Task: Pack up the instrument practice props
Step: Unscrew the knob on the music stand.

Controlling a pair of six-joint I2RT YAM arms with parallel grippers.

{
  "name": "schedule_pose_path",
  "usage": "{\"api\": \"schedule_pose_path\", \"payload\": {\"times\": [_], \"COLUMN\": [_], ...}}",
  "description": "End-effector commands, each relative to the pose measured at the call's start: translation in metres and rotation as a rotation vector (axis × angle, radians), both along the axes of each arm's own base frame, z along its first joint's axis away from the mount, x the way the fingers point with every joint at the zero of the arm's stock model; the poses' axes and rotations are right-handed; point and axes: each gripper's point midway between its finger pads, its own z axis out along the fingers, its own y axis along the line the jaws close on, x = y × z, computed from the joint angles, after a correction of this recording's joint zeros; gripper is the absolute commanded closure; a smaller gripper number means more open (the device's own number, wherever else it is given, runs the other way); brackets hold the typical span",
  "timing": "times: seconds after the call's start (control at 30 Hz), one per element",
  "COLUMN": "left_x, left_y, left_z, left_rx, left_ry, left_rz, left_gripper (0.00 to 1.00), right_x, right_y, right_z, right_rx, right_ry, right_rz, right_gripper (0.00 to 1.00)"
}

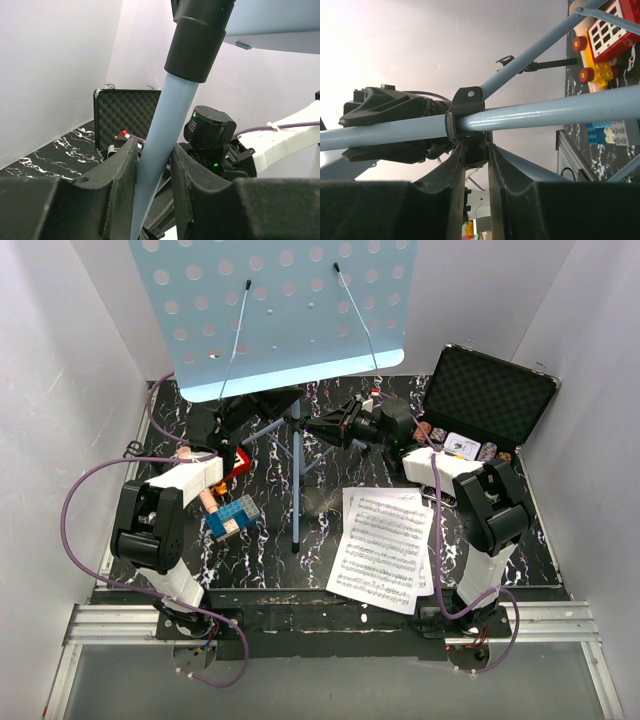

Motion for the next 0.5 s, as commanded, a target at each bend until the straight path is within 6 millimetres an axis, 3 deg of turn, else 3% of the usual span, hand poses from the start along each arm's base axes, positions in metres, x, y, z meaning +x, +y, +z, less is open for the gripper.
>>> {"api": "schedule_pose_path", "payload": {"times": [0.0, 0.2, 0.47], "left_x": [-0.01, -0.009, -0.007], "left_y": [-0.01, -0.01, -0.012], "left_z": [-0.006, -0.007, -0.009], "left_rx": [0.013, 0.023, 0.018], "left_ry": [0.103, 0.111, 0.14], "left_rz": [-0.063, -0.057, -0.067], "left_gripper": [1.0, 1.0, 1.0], "right_x": [-0.011, -0.019, -0.019], "right_y": [0.008, 0.01, 0.002], "right_z": [0.034, 0.045, 0.038], "right_rx": [-0.031, -0.08, -0.384], "right_ry": [-0.243, -0.332, -0.653], "right_rz": [0.074, 0.117, 0.06], "right_gripper": [0.99, 0.99, 0.99]}}
